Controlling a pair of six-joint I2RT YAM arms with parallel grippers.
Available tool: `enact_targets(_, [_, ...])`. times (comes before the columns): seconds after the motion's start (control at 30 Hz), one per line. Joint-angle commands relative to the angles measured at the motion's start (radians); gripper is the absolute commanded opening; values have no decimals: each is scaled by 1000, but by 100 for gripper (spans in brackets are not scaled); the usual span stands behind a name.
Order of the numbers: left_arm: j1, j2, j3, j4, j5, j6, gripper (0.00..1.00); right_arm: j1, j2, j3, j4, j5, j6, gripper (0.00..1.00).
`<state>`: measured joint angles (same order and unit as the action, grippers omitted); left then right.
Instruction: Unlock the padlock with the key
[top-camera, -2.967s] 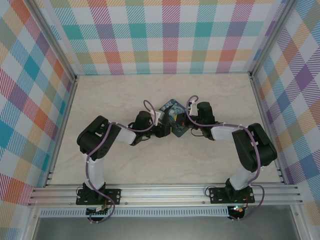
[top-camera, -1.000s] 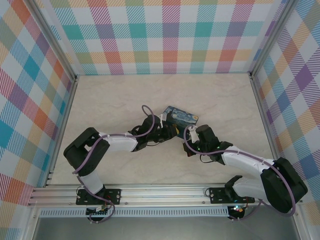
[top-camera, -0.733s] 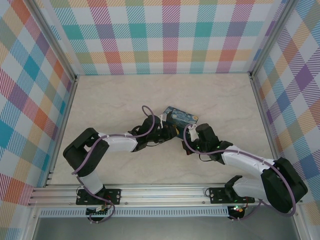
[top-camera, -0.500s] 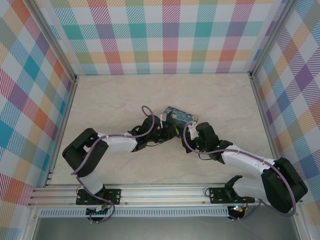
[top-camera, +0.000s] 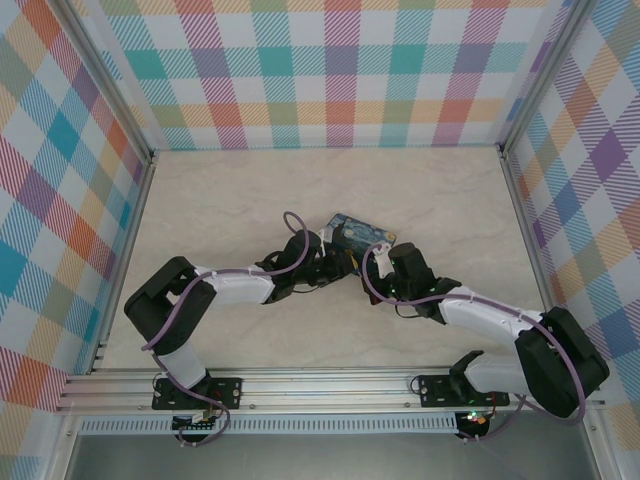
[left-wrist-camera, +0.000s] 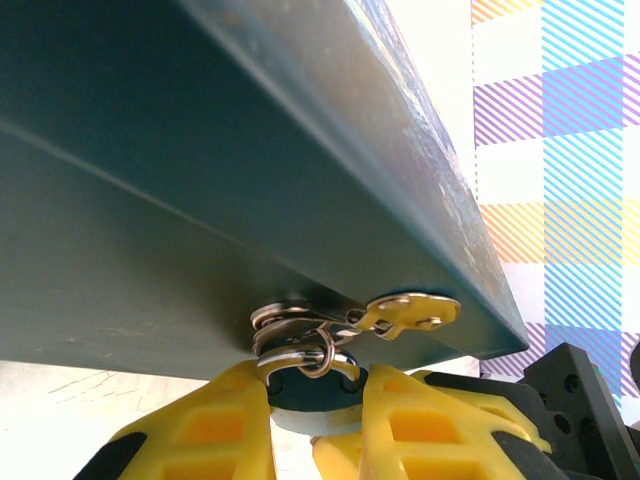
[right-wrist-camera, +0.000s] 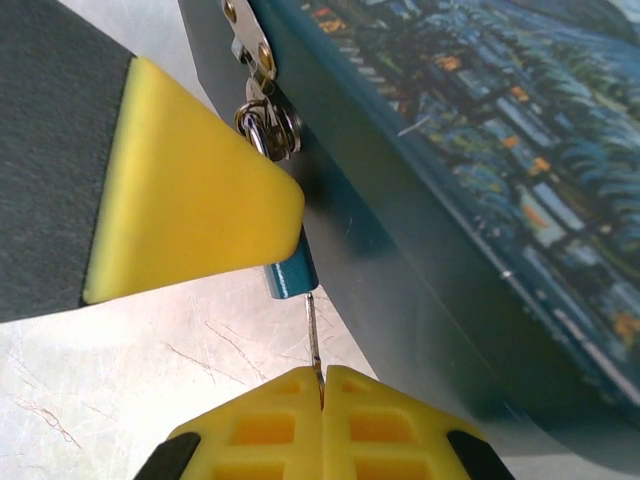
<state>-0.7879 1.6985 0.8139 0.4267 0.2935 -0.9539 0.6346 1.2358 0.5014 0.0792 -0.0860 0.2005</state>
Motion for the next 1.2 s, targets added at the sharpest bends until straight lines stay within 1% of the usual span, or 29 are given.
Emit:
enact_targets(0.0, [-14, -44, 3, 38, -6, -6, 0, 4, 7, 34, 48, -4, -9, 4])
enact_targets(0.37, [-14, -49, 4, 37, -5, -12, 0, 5, 20, 37, 70, -37, -15, 4])
enact_targets(0.6, [-13, -51, 5, 34, -5, -14, 0, 5, 32, 34, 76, -24, -6, 4])
enact_targets(0.73, [-14, -55, 4, 34, -5, -17, 0, 5, 18, 23, 119, -6, 14, 4])
enact_targets(0.97, [-14, -68, 4, 18, -4, -40, 0, 3, -20, -29, 243, 27, 45, 4])
enact_targets(1.17, [-14, -70, 1, 19, -1, -57, 0, -4, -29, -38, 269, 40, 33, 4])
